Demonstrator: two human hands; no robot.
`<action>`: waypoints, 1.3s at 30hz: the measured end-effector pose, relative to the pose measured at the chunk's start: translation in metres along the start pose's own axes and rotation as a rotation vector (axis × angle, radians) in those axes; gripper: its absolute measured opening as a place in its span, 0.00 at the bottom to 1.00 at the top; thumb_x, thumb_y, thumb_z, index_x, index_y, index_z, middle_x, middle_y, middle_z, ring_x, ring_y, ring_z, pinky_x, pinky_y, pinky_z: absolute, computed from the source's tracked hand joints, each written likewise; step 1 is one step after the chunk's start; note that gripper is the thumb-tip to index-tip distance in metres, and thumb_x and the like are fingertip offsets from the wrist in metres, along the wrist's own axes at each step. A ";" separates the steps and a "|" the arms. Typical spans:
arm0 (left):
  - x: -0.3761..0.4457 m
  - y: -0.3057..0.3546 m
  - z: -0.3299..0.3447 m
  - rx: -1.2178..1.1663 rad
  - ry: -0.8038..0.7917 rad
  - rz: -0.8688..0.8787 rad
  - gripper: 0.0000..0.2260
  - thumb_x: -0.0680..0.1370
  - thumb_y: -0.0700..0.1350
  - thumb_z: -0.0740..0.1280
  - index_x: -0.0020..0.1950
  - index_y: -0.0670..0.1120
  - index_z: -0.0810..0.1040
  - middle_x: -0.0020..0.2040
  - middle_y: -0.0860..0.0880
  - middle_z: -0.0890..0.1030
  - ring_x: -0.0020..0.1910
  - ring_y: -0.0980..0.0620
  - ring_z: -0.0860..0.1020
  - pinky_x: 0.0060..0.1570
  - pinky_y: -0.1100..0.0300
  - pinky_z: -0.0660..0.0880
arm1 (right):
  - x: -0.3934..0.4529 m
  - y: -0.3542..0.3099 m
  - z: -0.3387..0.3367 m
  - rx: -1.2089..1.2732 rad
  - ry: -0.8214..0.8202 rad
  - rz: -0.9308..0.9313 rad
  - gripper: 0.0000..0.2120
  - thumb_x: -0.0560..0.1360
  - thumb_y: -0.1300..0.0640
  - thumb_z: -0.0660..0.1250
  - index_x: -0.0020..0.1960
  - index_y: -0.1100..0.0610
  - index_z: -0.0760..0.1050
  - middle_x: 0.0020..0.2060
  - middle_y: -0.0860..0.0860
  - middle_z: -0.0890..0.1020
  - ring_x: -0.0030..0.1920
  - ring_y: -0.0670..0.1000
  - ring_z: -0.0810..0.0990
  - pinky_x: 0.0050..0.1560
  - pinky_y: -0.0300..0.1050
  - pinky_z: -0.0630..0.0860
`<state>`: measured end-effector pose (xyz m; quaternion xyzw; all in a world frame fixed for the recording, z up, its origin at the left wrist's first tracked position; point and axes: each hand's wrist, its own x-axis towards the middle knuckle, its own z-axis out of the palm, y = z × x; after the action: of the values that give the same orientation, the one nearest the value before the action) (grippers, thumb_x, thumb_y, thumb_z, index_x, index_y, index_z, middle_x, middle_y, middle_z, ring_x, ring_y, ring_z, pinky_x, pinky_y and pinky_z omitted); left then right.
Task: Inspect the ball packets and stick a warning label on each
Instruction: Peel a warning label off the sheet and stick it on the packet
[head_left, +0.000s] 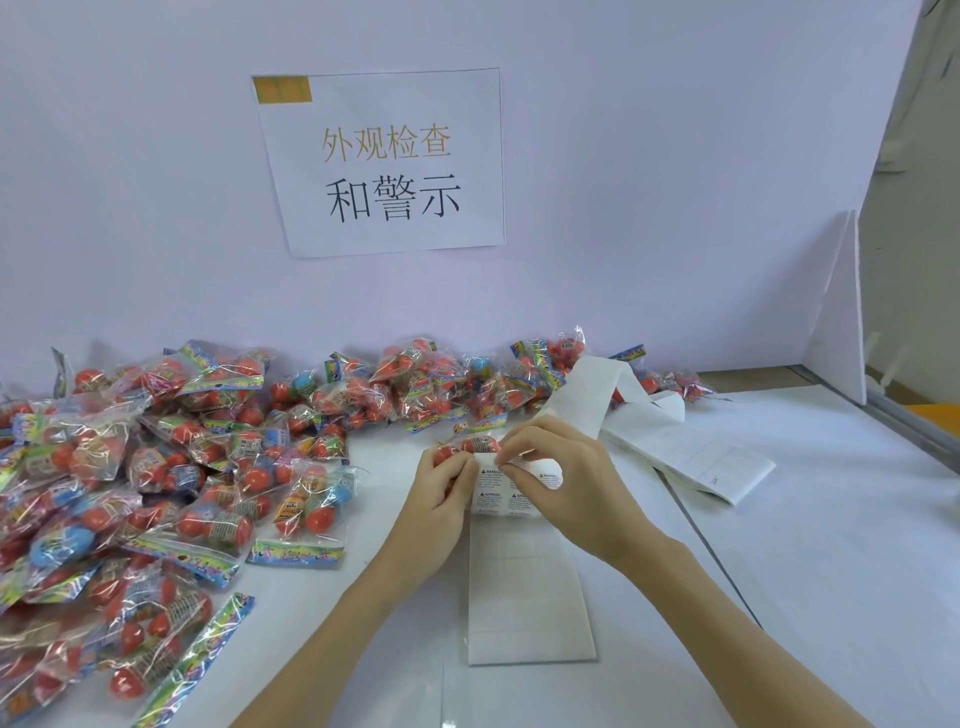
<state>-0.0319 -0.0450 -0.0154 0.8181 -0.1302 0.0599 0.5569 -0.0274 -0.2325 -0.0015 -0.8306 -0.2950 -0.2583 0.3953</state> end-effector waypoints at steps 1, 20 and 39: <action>0.000 0.000 -0.001 0.000 0.006 -0.009 0.14 0.87 0.43 0.59 0.45 0.47 0.78 0.49 0.47 0.71 0.49 0.58 0.71 0.51 0.71 0.67 | 0.000 0.000 -0.002 0.024 -0.013 0.008 0.04 0.79 0.63 0.73 0.51 0.56 0.82 0.49 0.47 0.82 0.52 0.46 0.82 0.55 0.46 0.80; -0.001 0.021 -0.030 -0.271 0.092 0.065 0.15 0.78 0.35 0.73 0.58 0.54 0.85 0.55 0.54 0.85 0.49 0.39 0.81 0.52 0.48 0.81 | 0.012 -0.009 -0.016 0.745 0.218 0.551 0.05 0.82 0.67 0.67 0.53 0.60 0.80 0.38 0.52 0.84 0.39 0.51 0.81 0.44 0.42 0.81; 0.002 0.009 -0.014 -0.383 -0.043 -0.030 0.18 0.82 0.58 0.64 0.58 0.46 0.85 0.55 0.46 0.85 0.49 0.50 0.81 0.47 0.61 0.77 | 0.009 -0.015 0.000 1.421 0.067 0.637 0.06 0.78 0.60 0.70 0.54 0.57 0.79 0.42 0.52 0.80 0.38 0.48 0.77 0.48 0.40 0.79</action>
<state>-0.0316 -0.0355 -0.0020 0.7002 -0.1390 0.0082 0.7002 -0.0309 -0.2220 0.0117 -0.4147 -0.1250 0.0938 0.8964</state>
